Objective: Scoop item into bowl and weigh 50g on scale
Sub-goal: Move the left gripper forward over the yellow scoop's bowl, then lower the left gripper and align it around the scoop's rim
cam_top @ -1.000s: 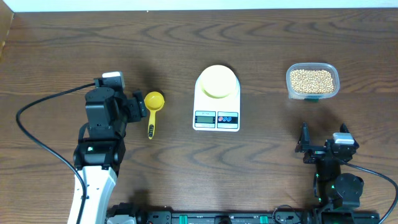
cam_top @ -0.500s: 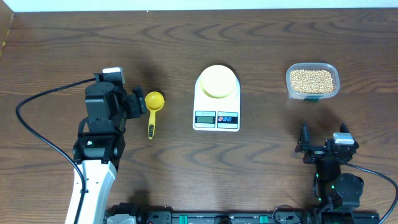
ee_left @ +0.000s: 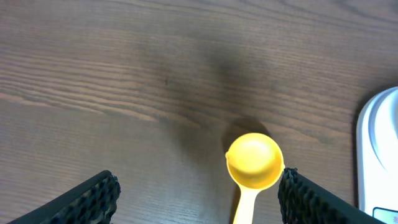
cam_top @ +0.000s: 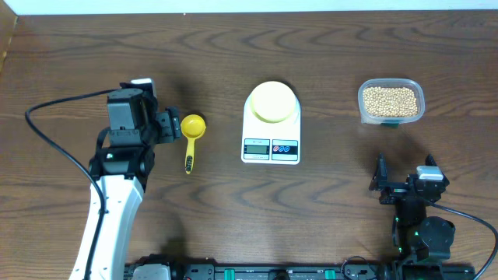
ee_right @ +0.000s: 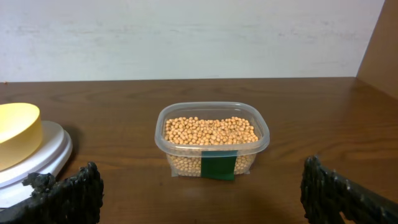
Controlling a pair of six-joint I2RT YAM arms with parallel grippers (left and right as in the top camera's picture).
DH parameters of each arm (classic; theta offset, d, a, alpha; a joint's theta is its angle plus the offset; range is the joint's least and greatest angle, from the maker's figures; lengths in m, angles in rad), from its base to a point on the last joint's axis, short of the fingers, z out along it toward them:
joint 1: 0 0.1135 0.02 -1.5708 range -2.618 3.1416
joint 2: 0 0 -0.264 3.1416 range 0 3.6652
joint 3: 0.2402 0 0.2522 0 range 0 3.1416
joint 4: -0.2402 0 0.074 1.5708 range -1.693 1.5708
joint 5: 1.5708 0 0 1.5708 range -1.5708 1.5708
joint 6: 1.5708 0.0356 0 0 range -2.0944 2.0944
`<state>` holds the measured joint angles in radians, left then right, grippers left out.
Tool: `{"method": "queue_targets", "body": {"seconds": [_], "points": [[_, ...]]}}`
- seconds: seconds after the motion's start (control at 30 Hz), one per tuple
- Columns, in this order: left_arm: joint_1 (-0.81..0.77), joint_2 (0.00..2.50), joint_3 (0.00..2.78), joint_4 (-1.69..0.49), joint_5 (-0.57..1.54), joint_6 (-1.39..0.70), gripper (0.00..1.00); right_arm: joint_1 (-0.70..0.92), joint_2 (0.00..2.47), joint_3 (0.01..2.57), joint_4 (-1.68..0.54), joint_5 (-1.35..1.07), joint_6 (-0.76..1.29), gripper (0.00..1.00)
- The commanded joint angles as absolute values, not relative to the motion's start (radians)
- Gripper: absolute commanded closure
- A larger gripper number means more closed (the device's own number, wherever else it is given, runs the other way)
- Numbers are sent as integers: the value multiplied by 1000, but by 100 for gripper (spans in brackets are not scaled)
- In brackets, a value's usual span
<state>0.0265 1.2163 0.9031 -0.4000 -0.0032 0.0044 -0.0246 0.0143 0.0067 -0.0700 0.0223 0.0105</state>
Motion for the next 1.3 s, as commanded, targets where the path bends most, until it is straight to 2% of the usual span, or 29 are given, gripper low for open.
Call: {"method": "queue_targets", "body": {"seconds": [0.0,0.63,1.27], "points": [[33,1252,958,-408,-8,51,16,-16,5,6,-74,23,2,1],[32,1439,1034,-442,98,102,16,-16,5,6,-74,23,2,1],[30,1542,1046,-469,97,102,16,-16,5,6,-74,23,2,1]]}}
